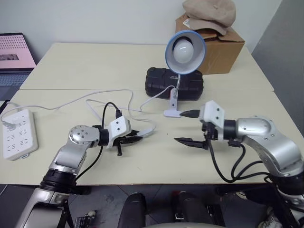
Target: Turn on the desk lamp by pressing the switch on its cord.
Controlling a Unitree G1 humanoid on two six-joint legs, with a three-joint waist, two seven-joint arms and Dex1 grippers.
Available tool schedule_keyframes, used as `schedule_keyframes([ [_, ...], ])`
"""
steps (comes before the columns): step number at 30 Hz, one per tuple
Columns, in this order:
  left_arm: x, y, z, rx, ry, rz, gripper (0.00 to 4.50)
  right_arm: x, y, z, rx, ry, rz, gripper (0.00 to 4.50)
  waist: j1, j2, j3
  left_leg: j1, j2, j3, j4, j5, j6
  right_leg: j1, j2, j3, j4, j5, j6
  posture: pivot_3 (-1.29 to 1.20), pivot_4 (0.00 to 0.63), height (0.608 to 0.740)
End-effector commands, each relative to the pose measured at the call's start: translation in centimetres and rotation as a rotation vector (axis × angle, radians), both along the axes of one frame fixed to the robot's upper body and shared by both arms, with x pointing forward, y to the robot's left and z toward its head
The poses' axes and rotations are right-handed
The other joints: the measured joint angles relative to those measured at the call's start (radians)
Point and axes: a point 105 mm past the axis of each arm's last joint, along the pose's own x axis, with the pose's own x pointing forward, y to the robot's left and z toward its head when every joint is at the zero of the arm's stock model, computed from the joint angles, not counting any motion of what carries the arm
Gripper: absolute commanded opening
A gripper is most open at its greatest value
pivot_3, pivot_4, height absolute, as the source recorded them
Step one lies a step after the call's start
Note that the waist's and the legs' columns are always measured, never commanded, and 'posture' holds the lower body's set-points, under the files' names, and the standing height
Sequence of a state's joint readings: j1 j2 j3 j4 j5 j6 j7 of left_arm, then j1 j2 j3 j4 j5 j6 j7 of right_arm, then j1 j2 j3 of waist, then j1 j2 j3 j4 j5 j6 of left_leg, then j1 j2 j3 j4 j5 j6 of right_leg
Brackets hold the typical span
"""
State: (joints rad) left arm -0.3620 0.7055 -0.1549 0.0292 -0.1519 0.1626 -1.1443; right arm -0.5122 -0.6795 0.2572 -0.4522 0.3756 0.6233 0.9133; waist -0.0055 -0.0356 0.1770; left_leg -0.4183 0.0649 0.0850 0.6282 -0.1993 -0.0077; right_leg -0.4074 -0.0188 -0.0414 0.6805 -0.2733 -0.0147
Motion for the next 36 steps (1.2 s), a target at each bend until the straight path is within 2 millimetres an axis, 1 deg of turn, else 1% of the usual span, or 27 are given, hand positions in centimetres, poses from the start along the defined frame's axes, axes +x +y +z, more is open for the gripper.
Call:
schedule_keyframes([
  [1,-0.7,-0.7,1.8,-0.014,-0.033,-0.039,0.38,0.4,2.0,-0.2,-0.063,-0.025,0.083,4.5,0.0,0.0,0.0,0.0,0.0,0.0,0.0,0.0,0.0,0.0,0.0,0.0,0.0,0.0,0.0,0.0,0.15,0.74],
  [4,-1.0,-1.0,2.1,-0.018,-0.041,-0.038,0.38,0.9,3.9,-0.3,-0.091,-0.029,0.138,4.5,0.001,0.0,0.0,0.0,0.0,0.001,0.0,0.0,0.0,0.0,0.0,0.0,0.0,0.0,0.0,0.0,0.15,0.74],
  [7,-1.1,-1.2,2.2,-0.021,-0.045,-0.036,0.38,1.5,4.8,-0.9,-0.124,-0.031,0.169,4.5,0.002,0.0,0.0,0.0,0.0,0.0,0.0,0.0,0.0,0.0,0.0,0.0,0.0,0.0,0.0,0.0,0.15,0.74],
  [14,-1.1,-1.6,2.0,-0.028,-0.051,-0.031,0.38,2.2,5.3,-2.2,-0.18,-0.027,0.224,4.5,0.003,0.0,0.0,0.0,0.0,0.001,0.001,0.0,0.0,0.0,0.0,0.0,0.0,0.0,0.0,0.0,0.15,0.74],
  [30,-1.1,-2.0,2.0,-0.035,-0.06,-0.035,0.38,2.7,6.3,-2.9,-0.172,-0.001,0.224,4.5,0.003,0.0,0.0,0.0,0.0,0.001,0.001,0.0,0.0,0.0,0.0,0.0,0.001,0.0,0.0,0.0,0.15,0.74],
  [32,-1.1,-2.0,2.0,-0.035,-0.062,-0.035,0.38,3.0,6.3,-3.1,-0.177,-0.003,0.215,4.13,0.003,0.0,0.0,0.0,0.0,0.001,0.001,0.0,0.0,0.0,0.0,0.0,0.001,0.0,0.0,0.0,0.15,0.74],
  [33,-1.1,-2.0,2.0,-0.035,-0.063,-0.035,0.38,3.1,6.3,-3.2,-0.179,-0.005,0.211,4.04,0.003,0.0,0.0,0.0,0.0,0.001,0.001,0.0,0.0,0.0,0.0,0.0,0.001,0.0,0.0,0.0,0.15,0.74],
  [36,-1.2,-2.0,2.0,-0.034,-0.064,-0.035,0.38,3.3,6.3,-3.4,-0.187,-0.014,0.204,3.21,0.003,0.0,0.0,0.0,0.0,0.001,0.001,0.0,0.0,0.0,0.0,0.0,0.001,0.0,0.0,0.0,0.15,0.74],
])
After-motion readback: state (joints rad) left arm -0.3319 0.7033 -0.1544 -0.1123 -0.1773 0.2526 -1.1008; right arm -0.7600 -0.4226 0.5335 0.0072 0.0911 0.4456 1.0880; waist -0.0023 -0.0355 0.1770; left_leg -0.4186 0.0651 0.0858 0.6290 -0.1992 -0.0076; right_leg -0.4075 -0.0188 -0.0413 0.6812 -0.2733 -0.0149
